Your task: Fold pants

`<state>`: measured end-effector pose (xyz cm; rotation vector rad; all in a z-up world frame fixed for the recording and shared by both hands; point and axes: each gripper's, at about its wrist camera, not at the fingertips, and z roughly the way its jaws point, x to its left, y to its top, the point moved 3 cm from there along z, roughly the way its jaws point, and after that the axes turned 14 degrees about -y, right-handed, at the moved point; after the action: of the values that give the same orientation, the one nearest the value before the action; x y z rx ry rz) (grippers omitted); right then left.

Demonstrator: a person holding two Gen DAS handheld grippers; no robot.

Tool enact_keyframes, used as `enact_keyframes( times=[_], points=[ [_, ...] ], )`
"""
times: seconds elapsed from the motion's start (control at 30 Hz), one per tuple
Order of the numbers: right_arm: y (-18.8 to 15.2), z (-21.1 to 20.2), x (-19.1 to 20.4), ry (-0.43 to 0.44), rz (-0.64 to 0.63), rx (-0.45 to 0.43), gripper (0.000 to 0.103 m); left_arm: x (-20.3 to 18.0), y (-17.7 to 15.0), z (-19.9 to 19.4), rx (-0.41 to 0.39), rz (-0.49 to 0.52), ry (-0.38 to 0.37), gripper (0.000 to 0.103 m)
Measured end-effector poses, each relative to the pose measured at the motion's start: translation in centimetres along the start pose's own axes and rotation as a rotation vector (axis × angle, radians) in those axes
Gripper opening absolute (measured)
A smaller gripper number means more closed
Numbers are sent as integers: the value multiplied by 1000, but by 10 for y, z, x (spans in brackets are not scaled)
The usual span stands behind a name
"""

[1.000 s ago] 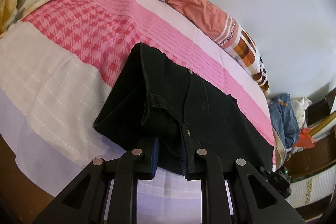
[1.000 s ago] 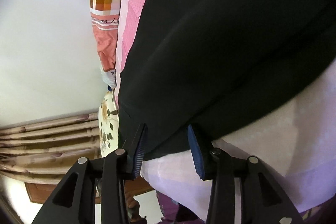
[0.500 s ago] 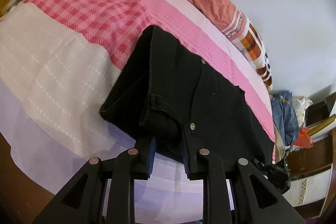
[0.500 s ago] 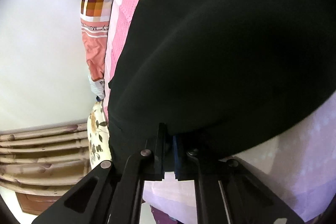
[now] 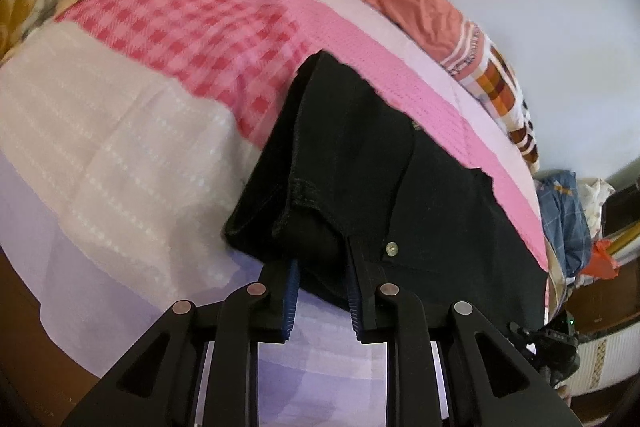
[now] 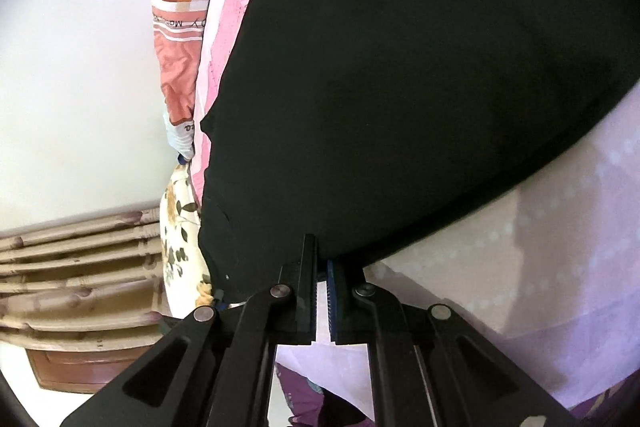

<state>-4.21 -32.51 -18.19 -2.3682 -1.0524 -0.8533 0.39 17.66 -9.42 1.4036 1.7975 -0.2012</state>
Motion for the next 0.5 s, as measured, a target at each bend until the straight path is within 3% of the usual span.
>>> enact_keyframes(
  times=[0.1,0.2,0.37,0.5],
  points=[
    [-1,-1,4,5,-13,-8,6,5,0,0,-11,-21,-8,22],
    [-2,0,3,-1,0,7,6,-4,-1,-1,-22,28,32,22],
    [3,0,-10,90,85,57,7,-5,-4,4,-13,67,73,22],
    [17,-37,-31,115,135,-41,17,-9,-3,-1,-10,86,82,29]
  ],
)
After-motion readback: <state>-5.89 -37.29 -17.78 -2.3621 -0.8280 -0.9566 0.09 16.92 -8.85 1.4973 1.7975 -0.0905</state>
